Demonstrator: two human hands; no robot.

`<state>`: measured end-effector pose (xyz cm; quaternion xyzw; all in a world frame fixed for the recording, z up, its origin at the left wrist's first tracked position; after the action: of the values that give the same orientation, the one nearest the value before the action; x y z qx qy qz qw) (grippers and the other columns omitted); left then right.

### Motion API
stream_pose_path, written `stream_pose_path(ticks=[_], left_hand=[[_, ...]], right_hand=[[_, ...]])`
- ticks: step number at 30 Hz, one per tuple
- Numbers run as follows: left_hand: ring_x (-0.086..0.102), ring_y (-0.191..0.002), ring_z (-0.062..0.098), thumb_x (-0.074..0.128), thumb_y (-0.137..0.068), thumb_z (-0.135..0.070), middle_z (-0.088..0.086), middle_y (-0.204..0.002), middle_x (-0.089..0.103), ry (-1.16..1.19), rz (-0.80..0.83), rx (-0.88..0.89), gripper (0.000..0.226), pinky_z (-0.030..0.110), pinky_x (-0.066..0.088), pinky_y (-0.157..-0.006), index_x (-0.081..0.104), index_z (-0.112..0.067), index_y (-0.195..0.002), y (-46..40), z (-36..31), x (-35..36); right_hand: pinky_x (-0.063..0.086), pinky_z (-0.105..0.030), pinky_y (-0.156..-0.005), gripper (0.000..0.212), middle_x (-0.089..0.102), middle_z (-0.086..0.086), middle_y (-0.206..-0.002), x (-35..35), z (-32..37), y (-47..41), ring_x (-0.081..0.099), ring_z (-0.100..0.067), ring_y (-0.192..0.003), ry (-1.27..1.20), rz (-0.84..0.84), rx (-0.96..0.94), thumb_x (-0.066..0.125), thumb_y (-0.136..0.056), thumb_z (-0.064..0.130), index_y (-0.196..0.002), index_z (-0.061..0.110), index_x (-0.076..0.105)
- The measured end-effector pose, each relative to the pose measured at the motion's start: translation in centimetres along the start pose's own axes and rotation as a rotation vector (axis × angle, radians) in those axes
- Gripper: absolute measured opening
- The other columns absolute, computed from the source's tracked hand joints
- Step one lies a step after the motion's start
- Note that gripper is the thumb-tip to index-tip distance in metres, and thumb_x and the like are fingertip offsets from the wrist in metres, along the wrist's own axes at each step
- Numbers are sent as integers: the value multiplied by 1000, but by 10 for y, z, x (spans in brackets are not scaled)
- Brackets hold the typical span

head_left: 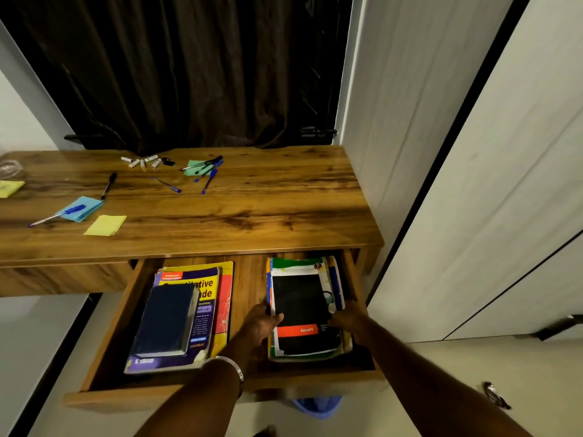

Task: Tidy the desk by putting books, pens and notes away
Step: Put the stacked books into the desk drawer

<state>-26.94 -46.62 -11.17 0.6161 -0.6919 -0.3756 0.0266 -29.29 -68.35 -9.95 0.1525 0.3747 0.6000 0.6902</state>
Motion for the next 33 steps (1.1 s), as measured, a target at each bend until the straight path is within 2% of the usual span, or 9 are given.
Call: stream_pose_path(ticks=[3,7,11,15,18,19,23,29,33], left_hand=[[57,-112,28,59,-93,-15,11,-121,61,34,23,-14,35,26,44,-88,56,0,-124,-2,6,3],[53,-90,16,53,-93,-2,6,-104,60,110,54,-66,28,19,43,-66,56,3,-121,6,8,1],[55,-91,22,46,-92,6,16,-113,60,106,56,-63,32,31,52,-76,52,5,-123,13,6,-2],[55,-72,13,46,-90,10,12,-101,62,48,52,30,30,14,48,-55,59,5,-116,23,1,-10],[62,-93,27,58,-87,2,15,-108,66,-8,96,87,29,40,55,-84,63,-1,-115,28,-4,-16],[62,-99,29,62,-87,-5,15,-111,67,-68,91,90,28,43,53,-88,64,-8,-114,26,-1,-16],[61,-109,22,63,-88,-22,4,-119,65,-384,23,213,37,24,45,-79,58,-21,-124,60,-19,-23],[61,-110,23,61,-89,-22,6,-122,64,-412,7,234,36,25,46,-78,58,-20,-125,81,-20,-31],[60,-108,25,57,-92,-23,7,-119,64,-474,-44,252,29,31,47,-88,59,-18,-121,90,-15,-44]], right_hand=[[46,-42,-98,62,54,-14,-131,-1,-1,1,50,-31,-125,51,-22,14,71,-78,-1,-134,6,45],[46,-46,-103,61,56,-14,-130,0,0,-1,51,-31,-123,119,-15,19,73,-77,2,-132,6,47],[46,-38,-98,60,50,-13,-134,-3,0,5,49,-30,-125,213,-22,5,70,-83,7,-136,5,41],[47,-35,-96,58,50,-11,-135,-4,1,12,50,-27,-124,280,-12,-78,69,-85,10,-136,7,42],[46,-34,-97,56,50,-9,-135,-3,5,20,50,-25,-123,372,1,-190,67,-87,15,-137,11,43],[45,-33,-97,55,51,-8,-134,-3,7,24,51,-24,-123,414,1,-226,67,-87,17,-137,12,44],[49,-34,-98,45,58,-7,-128,-1,17,40,56,-23,-117,621,-30,-328,67,-87,25,-128,14,51],[50,-36,-98,45,57,-9,-130,7,15,57,56,-25,-120,723,-68,-374,65,-89,20,-130,14,48],[51,-39,-99,45,57,-11,-129,13,11,69,57,-27,-119,747,-93,-380,63,-90,19,-131,12,47]])
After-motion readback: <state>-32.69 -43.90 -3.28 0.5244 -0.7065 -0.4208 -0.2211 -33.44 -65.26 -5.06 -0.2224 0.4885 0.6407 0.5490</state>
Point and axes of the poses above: each hand's wrist, its own y-axis away from the middle knuckle, its own x-axis out of the palm, z = x × y, the point moved 3 cm from there along -y, towards the middle knuckle
